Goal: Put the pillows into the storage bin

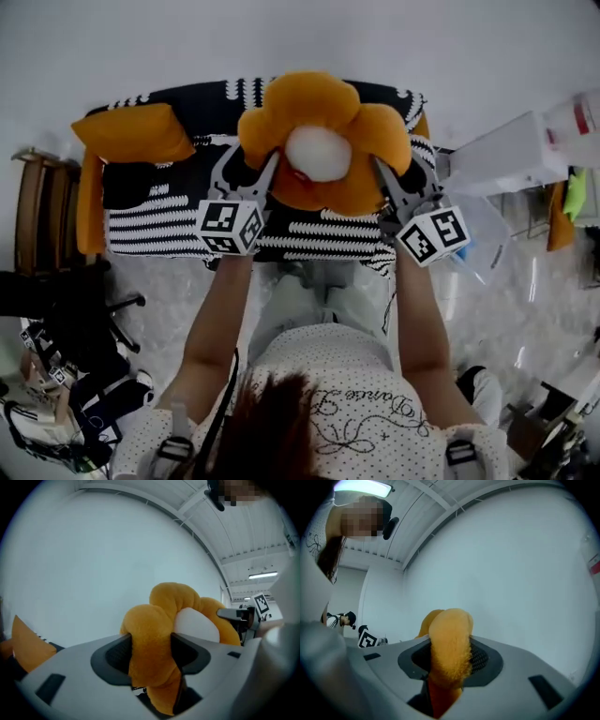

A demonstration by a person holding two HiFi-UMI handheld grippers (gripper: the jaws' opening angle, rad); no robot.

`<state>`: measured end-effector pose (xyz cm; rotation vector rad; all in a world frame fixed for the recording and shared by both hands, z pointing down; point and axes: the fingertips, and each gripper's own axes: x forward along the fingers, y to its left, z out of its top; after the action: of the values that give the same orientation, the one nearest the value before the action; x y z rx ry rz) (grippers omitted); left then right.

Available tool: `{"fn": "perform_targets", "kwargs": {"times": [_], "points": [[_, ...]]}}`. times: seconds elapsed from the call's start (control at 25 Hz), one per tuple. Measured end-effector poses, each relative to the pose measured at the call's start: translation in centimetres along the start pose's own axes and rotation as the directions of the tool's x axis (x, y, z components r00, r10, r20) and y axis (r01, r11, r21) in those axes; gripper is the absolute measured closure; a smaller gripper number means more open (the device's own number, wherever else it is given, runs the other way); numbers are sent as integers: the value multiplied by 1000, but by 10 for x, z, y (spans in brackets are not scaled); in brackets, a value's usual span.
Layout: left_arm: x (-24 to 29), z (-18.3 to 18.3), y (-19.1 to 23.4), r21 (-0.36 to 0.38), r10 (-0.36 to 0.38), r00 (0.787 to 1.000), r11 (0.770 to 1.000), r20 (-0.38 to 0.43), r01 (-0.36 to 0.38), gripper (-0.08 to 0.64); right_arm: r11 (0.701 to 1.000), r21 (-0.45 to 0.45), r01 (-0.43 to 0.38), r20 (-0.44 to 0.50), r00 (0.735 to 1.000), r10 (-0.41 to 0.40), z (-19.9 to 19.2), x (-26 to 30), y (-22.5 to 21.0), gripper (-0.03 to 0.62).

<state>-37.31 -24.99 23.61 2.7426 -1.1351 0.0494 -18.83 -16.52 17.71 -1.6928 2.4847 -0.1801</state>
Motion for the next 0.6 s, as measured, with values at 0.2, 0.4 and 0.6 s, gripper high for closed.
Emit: {"fn": "perform_targets", "kwargs": {"times": [0.2,0.4,0.6], "points": [[29,11,-69,53,-124,992,991,2,124,304,996,-10,92,33,995,-91,25,-64,-41,442],[46,5,-168,115,-236,972,965,-15,236,288,979,7,205,75,976,-205,40,-165,-76,442],[48,-6,-297,167,-357,933,918,-45,359,281,947,14,322,98,942,-322,55,-295,-111,442]]}}
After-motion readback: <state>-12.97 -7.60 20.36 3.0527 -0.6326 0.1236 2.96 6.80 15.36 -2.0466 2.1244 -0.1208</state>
